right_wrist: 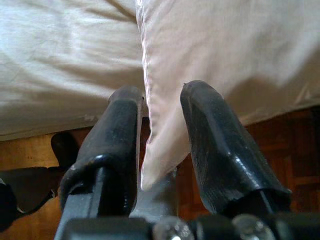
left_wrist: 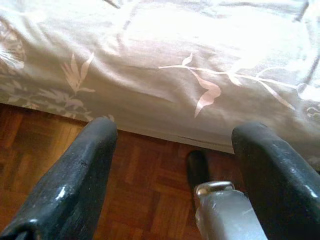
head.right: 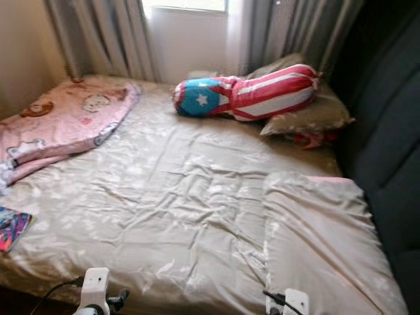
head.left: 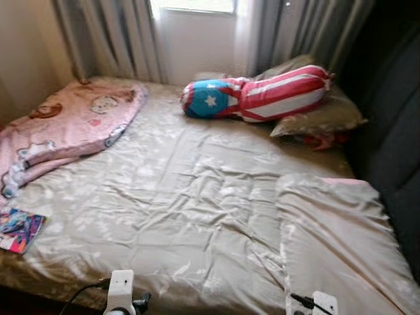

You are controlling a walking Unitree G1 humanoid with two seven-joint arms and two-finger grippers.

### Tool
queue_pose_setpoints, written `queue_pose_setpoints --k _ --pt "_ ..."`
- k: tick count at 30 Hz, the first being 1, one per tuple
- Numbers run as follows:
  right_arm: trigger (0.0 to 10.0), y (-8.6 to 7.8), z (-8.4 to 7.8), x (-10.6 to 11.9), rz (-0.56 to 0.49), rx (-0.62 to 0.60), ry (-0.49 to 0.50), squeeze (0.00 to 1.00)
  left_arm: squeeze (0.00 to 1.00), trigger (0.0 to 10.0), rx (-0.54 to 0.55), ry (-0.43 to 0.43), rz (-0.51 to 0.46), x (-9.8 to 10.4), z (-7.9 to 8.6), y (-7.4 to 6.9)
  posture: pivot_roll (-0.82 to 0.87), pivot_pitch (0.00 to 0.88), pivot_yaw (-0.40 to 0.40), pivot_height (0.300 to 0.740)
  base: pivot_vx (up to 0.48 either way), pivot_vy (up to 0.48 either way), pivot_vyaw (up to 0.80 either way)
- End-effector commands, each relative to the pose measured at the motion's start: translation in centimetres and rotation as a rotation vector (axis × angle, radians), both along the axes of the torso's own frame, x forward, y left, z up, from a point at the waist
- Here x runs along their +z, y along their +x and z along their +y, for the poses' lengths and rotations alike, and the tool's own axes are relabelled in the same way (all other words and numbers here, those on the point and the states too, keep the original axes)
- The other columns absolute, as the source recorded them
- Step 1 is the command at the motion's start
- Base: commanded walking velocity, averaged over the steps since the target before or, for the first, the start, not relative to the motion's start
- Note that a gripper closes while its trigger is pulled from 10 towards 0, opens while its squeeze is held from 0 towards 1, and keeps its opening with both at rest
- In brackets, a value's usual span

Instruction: Clean up the room

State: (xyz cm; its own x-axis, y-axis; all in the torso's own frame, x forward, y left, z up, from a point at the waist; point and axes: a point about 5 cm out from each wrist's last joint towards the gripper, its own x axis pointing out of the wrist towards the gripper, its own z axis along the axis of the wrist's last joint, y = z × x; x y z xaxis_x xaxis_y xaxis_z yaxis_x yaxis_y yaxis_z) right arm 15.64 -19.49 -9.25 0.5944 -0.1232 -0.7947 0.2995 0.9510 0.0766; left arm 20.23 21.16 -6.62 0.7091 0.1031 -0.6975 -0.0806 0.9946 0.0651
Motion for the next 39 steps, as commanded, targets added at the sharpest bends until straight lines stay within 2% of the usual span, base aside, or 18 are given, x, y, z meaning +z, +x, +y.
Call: queue_pose_setpoints --k 1,8,17,39 --pt "10.0 1.82 -2.25 0.94 0.04 0.069 -0.003 0.0 0.0 10.0 -0.015 0.039 0.202 -0.97 0.25 -0.91 0.0 0.0 -0.08 0.74 0.0 0.48 0.0" --pt "10.0 1.91 -2.34 1.01 0.036 0.086 -0.015 0.0 0.0 10.0 -0.015 0.04 0.205 -1.01 0.24 -0.98 0.0 0.0 -0.08 0.74 0.0 0.069 0.57" --pt "10.0 1.91 -2.24 0.99 0.033 0.067 0.007 0.0 0.0 10.0 -0.018 0.039 0.207 -1.03 0.21 -1.01 0.0 0.0 -0.079 0.74 0.0 0.107 0.0" --pt "10.0 1.96 -2.25 1.0 0.035 0.068 0.011 0.0 0.0 10.0 -0.024 0.045 0.211 -1.07 0.36 -1.16 0.01 0.0 -0.078 0.74 0.0 0.455 0.0"
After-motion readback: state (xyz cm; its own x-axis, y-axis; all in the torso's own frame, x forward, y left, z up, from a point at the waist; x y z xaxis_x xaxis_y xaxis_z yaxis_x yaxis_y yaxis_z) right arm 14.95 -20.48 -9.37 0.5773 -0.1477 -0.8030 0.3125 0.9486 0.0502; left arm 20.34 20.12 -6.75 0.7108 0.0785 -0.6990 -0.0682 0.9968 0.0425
